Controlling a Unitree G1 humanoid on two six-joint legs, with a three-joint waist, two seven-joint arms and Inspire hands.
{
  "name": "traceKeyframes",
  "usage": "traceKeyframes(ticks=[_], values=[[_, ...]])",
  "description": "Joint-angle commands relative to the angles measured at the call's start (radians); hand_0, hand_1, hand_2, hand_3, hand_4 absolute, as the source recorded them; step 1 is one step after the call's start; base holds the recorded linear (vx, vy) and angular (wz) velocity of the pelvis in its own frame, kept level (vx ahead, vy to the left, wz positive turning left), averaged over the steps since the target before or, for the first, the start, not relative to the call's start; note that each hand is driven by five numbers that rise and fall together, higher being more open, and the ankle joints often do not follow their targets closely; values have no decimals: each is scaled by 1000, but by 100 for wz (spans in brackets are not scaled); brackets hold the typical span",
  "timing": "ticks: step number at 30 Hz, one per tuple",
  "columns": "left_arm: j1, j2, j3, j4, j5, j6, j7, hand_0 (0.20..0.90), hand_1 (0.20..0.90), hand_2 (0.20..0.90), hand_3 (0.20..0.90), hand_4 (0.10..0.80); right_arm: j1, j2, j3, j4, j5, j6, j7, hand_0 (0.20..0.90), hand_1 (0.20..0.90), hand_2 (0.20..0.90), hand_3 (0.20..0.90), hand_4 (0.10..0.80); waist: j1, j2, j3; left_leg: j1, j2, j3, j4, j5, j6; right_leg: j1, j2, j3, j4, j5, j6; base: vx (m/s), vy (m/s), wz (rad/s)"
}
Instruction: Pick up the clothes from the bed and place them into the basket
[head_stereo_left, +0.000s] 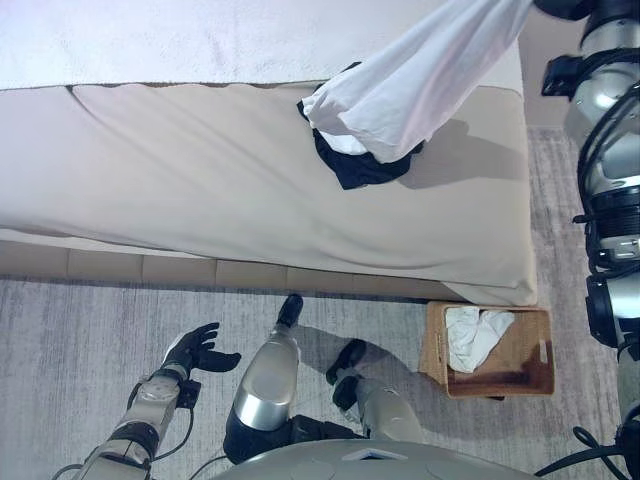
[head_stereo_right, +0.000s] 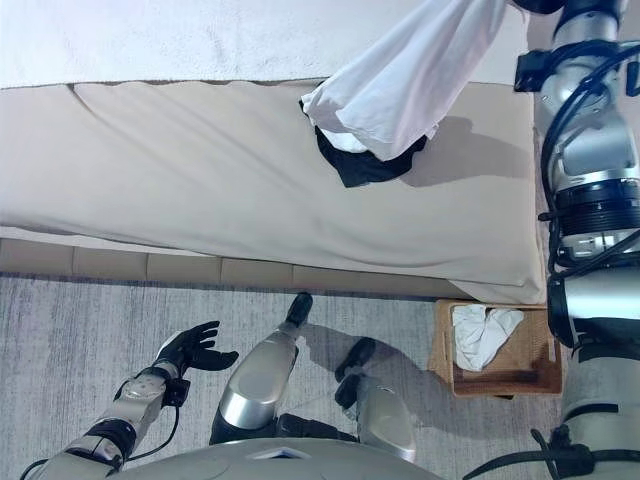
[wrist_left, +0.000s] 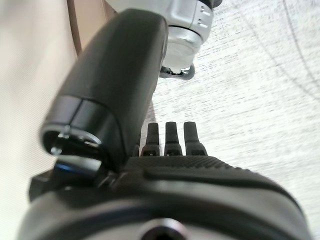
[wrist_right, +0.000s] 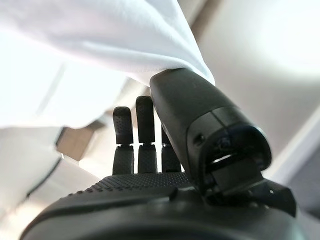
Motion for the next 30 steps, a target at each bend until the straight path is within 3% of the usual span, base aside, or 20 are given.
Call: traceKeyframes(ticks=[1,4,14,18,23,30], values=[[115,-11,-55,98,49,4,26,900,900,900,900,800,-18,-116,-8,-56,35,-147,-166,300,300,300,200,100,-53,-8,-348,46,4,49,-119,-62,46,-4,1,58,71,7,55,-38,-34,-10],[105,-9,-59,120,55,19,25,900,900,900,900,800,-39,-154,-12,-53,59,-162,-218,300,300,300,200,100,-86,-4,-378,72,11,78,-132,-69,47,-3,6,80,64,7,57,-63,-33,-28],[58,-12,-90,130,75,61,-5,900,900,900,900,800,-60,-304,2,-72,151,-140,-210,300,300,300,200,100,-211,6,-447,120,31,167,-146,-92,37,-12,35,171,20,2,37,-50,-62,-39],[32,-23,-107,116,93,69,-22,900,900,900,900,800,-15,-353,-21,-71,156,-101,-139,300,300,300,200,100,-258,7,-460,130,41,205,-146,-100,28,-11,50,210,0,-6,28,-61,-96,-37],[20,-30,-115,103,118,64,-40,900,900,900,900,800,98,-366,-58,-67,140,-58,-14,300,300,300,200,100,-298,9,-459,147,52,244,-146,-105,25,-11,61,247,-15,-11,18,-51,-101,-29],[16,-30,-120,95,150,79,-52,900,900,900,900,800,252,-316,-117,-78,58,1,81,300,300,300,200,100,-324,17,-448,160,60,272,-144,-107,21,-11,70,272,-29,-4,11,-33,-123,-20]])
